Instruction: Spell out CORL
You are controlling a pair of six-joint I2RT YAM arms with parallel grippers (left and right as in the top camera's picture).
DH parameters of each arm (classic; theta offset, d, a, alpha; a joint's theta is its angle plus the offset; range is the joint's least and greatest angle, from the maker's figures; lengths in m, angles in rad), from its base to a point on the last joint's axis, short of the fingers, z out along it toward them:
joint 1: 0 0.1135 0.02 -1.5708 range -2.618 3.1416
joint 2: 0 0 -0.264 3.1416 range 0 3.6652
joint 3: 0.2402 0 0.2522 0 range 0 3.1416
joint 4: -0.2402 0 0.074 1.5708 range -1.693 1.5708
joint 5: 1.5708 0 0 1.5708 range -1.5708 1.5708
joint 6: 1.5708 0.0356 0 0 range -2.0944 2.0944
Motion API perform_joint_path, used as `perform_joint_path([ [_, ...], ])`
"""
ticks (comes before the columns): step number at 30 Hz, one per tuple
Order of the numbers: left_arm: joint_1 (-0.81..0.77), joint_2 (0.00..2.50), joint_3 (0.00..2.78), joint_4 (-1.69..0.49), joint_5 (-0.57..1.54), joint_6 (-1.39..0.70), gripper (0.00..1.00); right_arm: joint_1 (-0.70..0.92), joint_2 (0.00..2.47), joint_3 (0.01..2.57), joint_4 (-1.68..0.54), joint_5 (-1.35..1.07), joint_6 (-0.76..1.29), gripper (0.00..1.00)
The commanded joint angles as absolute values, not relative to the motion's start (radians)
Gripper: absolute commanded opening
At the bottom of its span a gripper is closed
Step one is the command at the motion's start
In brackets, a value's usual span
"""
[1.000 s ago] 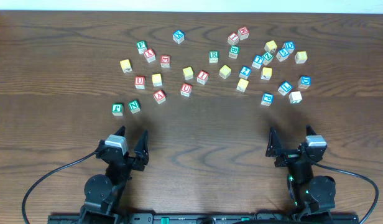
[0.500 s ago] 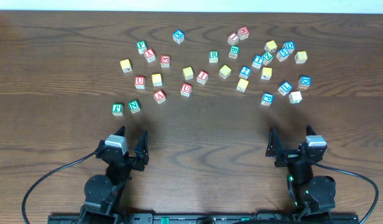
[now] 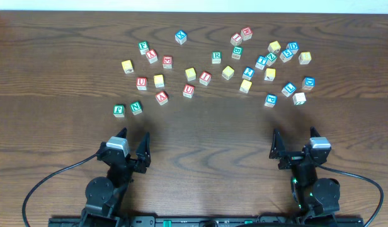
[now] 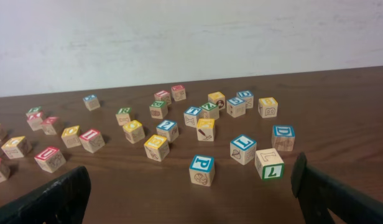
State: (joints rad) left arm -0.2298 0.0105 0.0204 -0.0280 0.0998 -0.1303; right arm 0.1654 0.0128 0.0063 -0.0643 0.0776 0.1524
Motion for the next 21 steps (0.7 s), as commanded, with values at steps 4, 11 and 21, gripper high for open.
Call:
perform_joint_path([
  [4, -0.226, 0.004, 0.005, -0.062, 0.120, -0.125, 0.65, 0.152, 0.013, 0.005, -0.070, 0.069, 0.163, 0.99],
  [11, -0.226, 0.004, 0.005, -0.062, 0.120, -0.125, 0.65, 0.152, 0.013, 0.005, -0.070, 0.069, 0.163, 0.99],
  [21, -0.226, 0.004, 0.010, -0.019, 0.148, -0.125, 0.65, 0.152, 0.013, 0.005, -0.070, 0.069, 0.163, 0.99],
])
